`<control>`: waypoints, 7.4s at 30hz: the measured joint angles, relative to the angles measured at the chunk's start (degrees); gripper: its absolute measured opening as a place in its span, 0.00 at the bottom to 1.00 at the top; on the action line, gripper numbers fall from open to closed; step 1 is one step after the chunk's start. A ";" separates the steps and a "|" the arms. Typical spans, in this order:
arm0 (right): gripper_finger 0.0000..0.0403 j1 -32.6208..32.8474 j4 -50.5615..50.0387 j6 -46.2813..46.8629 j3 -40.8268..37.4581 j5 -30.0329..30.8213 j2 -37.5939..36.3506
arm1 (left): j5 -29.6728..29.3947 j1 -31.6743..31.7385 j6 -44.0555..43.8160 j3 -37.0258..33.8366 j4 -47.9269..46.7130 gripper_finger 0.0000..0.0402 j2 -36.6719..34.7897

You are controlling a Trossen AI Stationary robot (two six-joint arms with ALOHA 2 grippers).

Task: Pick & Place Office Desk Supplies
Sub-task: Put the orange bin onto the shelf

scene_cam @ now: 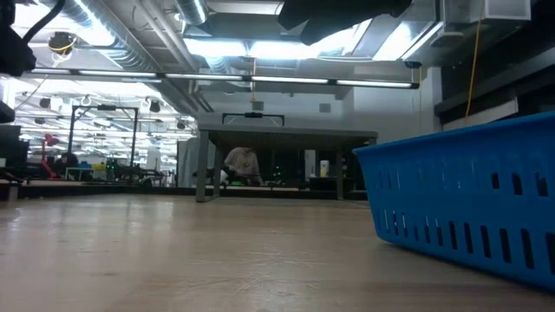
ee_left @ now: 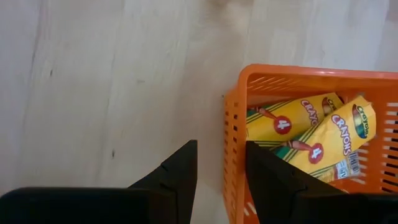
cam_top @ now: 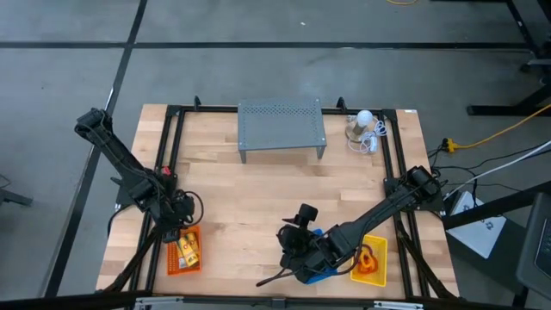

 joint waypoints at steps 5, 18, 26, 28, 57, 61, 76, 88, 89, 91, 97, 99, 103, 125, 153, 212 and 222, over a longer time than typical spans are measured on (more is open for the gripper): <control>0.58 0.00 0.01 0.33 0.00 0.00 0.00 | 0.30 0.00 -0.10 0.00 -0.20 0.32 0.02; 0.58 0.00 -0.01 1.09 0.00 0.00 0.00 | -6.70 0.48 -3.30 3.71 -4.66 0.32 1.49; 0.58 0.09 0.00 1.33 0.00 -0.76 0.00 | -10.39 0.93 -15.41 12.25 -16.90 0.33 1.51; 0.58 0.10 -0.01 1.29 0.00 -1.31 0.00 | -6.50 0.47 -21.29 12.96 -17.88 0.34 1.53; 0.58 -4.48 3.83 -12.38 0.00 -1.50 -0.02 | 7.17 -12.37 -65.29 13.11 -11.75 0.34 12.41; 0.58 -5.19 5.23 -12.63 0.00 -3.91 -0.02 | 8.18 -12.37 -66.63 13.05 -11.62 0.34 15.32; 0.58 -5.16 5.29 -12.37 0.00 -5.79 -0.02 | 9.17 -12.31 -66.24 11.87 -10.45 0.31 20.15; 0.58 -5.16 5.28 -12.22 0.00 -5.79 -0.02 | 4.23 -12.26 -59.63 11.89 -10.34 0.02 20.07; 0.58 -5.16 5.30 -12.22 0.00 -5.79 -0.02 | 3.90 -11.99 -59.27 11.96 -10.33 0.02 20.05; 0.58 -5.16 5.28 -12.22 0.00 -5.79 -0.02 | 3.04 -11.04 -57.66 12.24 -10.27 0.02 19.74; 0.58 -5.16 5.83 -12.22 0.00 -5.79 -0.02 | -1.80 -4.83 -49.88 13.79 -10.41 0.01 16.82; 0.58 -5.16 6.01 -12.22 0.00 -5.79 -0.02 | -3.06 -1.75 -46.33 14.27 -10.42 0.01 15.49; 0.58 -5.16 6.46 -12.23 0.00 -5.79 -0.02 | -5.21 6.10 -39.02 15.45 -10.50 0.01 12.55; 0.58 -5.16 7.16 -12.24 0.00 -5.98 -0.02 | -2.04 56.54 3.09 23.75 8.91 0.01 5.07; 0.58 -5.16 10.02 -12.22 0.00 -7.30 0.39 | 19.32 90.90 14.37 35.76 18.77 0.01 25.46; 0.58 -5.66 11.22 -12.35 -0.02 -10.29 1.97 | 11.13 91.82 10.49 41.92 9.81 0.02 33.59; 0.58 -5.65 11.22 -12.33 -0.02 -10.29 1.97 | 7.24 91.04 9.44 41.92 8.47 0.01 33.57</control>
